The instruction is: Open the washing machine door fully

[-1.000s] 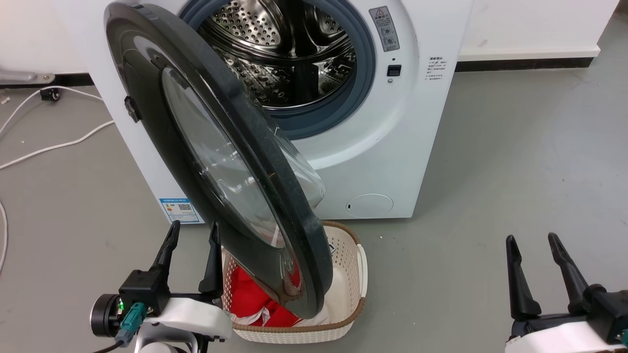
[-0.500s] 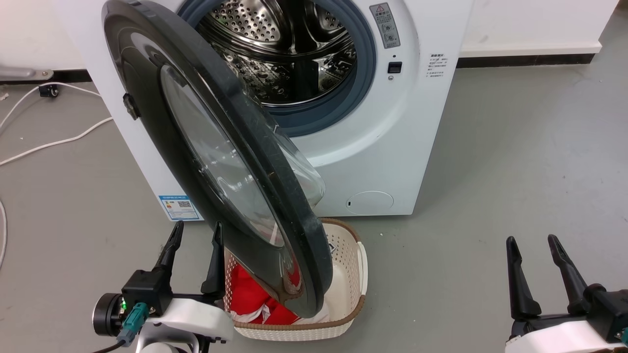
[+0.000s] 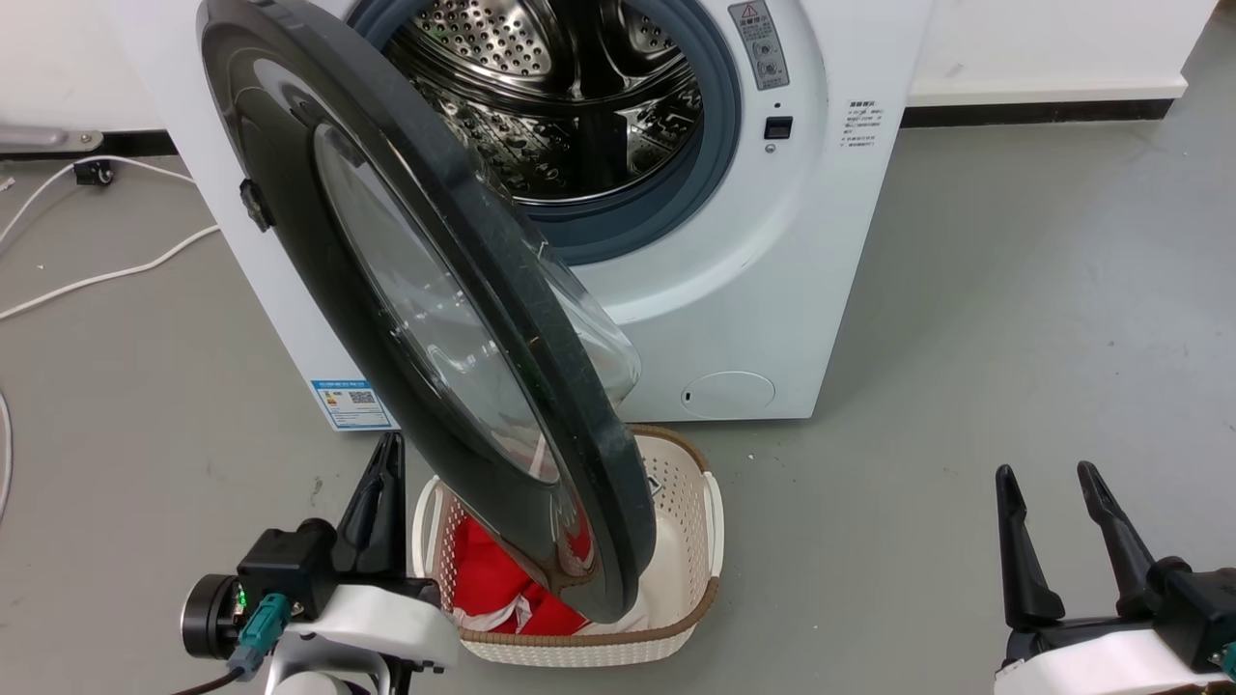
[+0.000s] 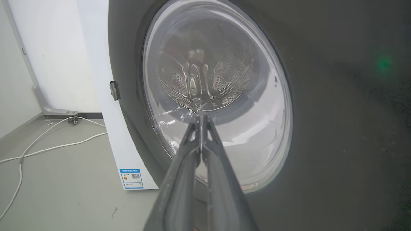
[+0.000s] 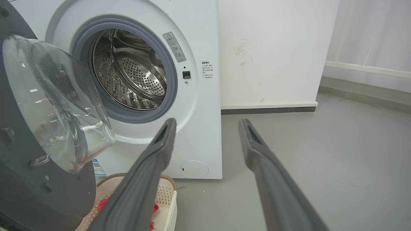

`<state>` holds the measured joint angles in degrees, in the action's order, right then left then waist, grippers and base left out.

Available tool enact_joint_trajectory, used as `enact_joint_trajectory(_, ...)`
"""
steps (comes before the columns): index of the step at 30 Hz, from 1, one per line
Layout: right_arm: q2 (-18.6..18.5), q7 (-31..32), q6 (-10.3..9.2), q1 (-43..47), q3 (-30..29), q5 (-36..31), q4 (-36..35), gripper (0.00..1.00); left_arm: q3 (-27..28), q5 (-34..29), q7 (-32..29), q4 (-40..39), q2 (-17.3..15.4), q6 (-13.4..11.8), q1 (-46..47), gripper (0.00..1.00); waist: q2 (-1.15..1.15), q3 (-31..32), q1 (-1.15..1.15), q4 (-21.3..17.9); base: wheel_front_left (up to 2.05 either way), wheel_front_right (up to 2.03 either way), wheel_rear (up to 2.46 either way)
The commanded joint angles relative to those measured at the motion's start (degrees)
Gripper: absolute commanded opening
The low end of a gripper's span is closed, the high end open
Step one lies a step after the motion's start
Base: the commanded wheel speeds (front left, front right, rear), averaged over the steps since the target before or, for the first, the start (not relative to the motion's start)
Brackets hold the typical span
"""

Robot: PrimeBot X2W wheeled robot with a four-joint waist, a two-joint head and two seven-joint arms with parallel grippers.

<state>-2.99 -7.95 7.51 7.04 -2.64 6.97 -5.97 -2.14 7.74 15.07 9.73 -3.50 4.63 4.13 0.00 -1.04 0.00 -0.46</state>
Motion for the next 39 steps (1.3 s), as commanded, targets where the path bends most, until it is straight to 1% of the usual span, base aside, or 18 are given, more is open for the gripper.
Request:
enact_joint_trajectory(1,0.2,0.0,-0.03,-0.6,0.0,-0.5,0.0,1.0,0.1,0.2,0.1,-0.4,-0.2,0.3,0.9,0.0,0.0,0.0,0.0,0.0,0.0,0.0,0.0)
enact_joint_trajectory(6,0.2,-0.1,-0.03,-0.7,-0.2,-0.2,0.0,1.0,0.8,0.8,0.1,-4.0,0.0,-0.2,1.1,0.0,0.0,-0.1,0.0,0.1,0.0,0.0,0.0)
enact_joint_trajectory(14,0.2,-0.3,-0.03,-0.2,-0.2,0.2,0.2,1.0,1.3,0.5,0.1,-15.1,0.3,-1.2,2.2,0.0,0.0,0.3,0.0,0.4,0.0,0.0,0.0)
enact_joint_trajectory(18,0.2,0.0,-0.03,-0.3,-0.4,0.0,0.1,1.0,0.6,-0.1,0.1,-20.9,0.4,-1.4,3.3,0.0,0.0,0.5,0.0,0.4,0.0,0.0,0.0)
enact_joint_trajectory(22,0.2,0.1,-0.04,-0.3,-0.8,-0.1,0.0,1.0,-1.2,-0.6,0.1,-26.6,0.5,-1.2,5.8,0.0,0.0,0.4,0.0,0.5,0.0,0.0,0.0)
enact_joint_trajectory(28,0.2,-0.1,-0.03,-0.5,-0.9,-0.1,0.2,1.0,-7.6,-0.9,0.1,-33.2,0.5,0.0,10.6,0.0,0.0,0.4,0.0,0.5,0.0,0.0,0.0)
enact_joint_trajectory(33,0.2,0.2,-0.04,-0.5,-0.6,-0.4,0.3,1.0,-16.5,0.3,-0.6,-34.9,0.6,1.0,11.4,0.0,0.0,0.5,0.0,0.1,0.0,0.0,0.0)
enact_joint_trajectory(39,0.2,0.4,-0.04,-0.5,-0.8,0.1,0.4,1.0,-26.9,2.1,-3.3,-34.3,0.6,1.9,9.1,0.0,0.0,0.1,0.0,-0.2,0.0,0.0,0.0)
